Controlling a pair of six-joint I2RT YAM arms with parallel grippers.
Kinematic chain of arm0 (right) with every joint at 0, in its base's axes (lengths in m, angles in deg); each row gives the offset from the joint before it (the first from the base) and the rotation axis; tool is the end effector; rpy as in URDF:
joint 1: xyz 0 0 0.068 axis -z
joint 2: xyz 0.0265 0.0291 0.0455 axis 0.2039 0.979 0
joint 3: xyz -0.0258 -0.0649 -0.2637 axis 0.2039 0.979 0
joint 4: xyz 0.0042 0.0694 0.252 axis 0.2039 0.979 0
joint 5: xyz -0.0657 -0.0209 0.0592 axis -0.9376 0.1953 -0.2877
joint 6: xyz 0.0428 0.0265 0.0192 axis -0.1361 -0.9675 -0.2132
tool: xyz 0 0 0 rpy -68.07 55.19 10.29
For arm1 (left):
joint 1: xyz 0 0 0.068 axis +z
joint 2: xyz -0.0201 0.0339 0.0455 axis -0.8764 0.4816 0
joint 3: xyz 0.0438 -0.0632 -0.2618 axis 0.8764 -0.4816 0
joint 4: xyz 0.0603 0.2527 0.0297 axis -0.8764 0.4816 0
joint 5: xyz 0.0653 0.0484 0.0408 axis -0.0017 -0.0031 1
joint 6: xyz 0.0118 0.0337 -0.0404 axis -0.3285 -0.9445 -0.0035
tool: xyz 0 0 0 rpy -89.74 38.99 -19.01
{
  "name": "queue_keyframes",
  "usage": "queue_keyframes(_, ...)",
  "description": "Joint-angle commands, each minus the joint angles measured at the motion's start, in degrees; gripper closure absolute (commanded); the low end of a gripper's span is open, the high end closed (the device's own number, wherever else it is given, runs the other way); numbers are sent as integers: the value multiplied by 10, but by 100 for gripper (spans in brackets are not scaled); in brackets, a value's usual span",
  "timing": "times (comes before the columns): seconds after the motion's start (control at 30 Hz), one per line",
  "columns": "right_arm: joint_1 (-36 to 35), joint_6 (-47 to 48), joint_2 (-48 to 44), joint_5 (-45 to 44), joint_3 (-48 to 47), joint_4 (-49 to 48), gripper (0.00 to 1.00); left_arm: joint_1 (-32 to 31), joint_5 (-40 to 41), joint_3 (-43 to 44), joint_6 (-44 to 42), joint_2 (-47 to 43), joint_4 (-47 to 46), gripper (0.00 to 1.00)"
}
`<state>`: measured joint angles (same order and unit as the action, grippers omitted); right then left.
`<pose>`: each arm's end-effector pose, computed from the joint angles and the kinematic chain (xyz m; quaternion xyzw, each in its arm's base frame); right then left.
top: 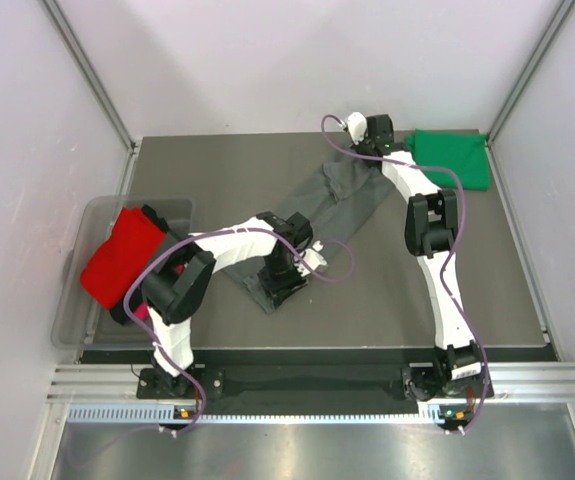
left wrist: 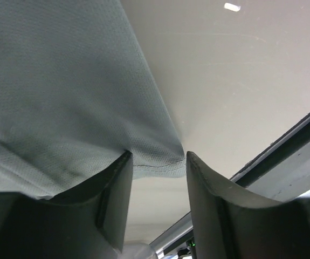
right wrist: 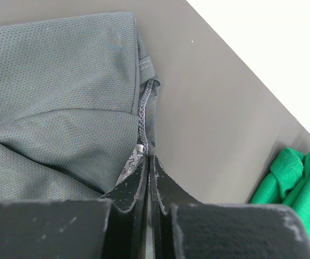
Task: Fold and stack the t-shirts
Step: Fold the tshirt
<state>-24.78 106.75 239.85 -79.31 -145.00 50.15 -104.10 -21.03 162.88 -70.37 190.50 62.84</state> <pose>0.5771 0.1321 0.1564 -0.3400 0.8330 -0.0904 0.4270 0.2419 -0.2343 0.1660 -0.5144 -0.8518 0.0969 0.0224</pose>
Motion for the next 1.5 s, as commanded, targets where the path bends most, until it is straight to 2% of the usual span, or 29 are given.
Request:
queue_keyframes(0.0,-4,2,-8,0,1,-31,100,-10,-1,-2,5,-1,-9,52)
queue_keyframes(0.23,-4,5,-6,-2,-1,-34,100,-46,22,-7,7,-3,5,62)
queue_keyframes(0.27,-5,6,-5,-1,-1,-34,100,-50,22,-9,8,-1,4,70)
queue_keyframes(0.3,-5,7,-5,-1,-1,-34,100,-54,23,-15,8,0,2,73)
queue_keyframes(0.43,-6,9,-4,-4,-2,-37,100,-67,32,-24,9,17,-3,76)
queue_keyframes(0.6,-5,9,-6,-4,0,-36,100,-71,71,-23,18,27,-13,75)
queue_keyframes(0.8,-5,7,-9,-2,5,-37,100,-75,77,-22,19,33,-14,76)
queue_keyframes(0.9,-5,5,-11,1,10,-37,100,-77,85,-29,21,37,-21,96)
queue_keyframes(0.93,-5,5,-13,2,12,-38,100,-77,87,-29,20,40,-21,100)
queue_keyframes(1.33,1,7,-25,-1,33,-57,100,-105,43,-22,9,18,4,100)
queue_keyframes(1.47,1,0,-23,-1,32,-66,100,-124,85,-2,6,6,11,99)
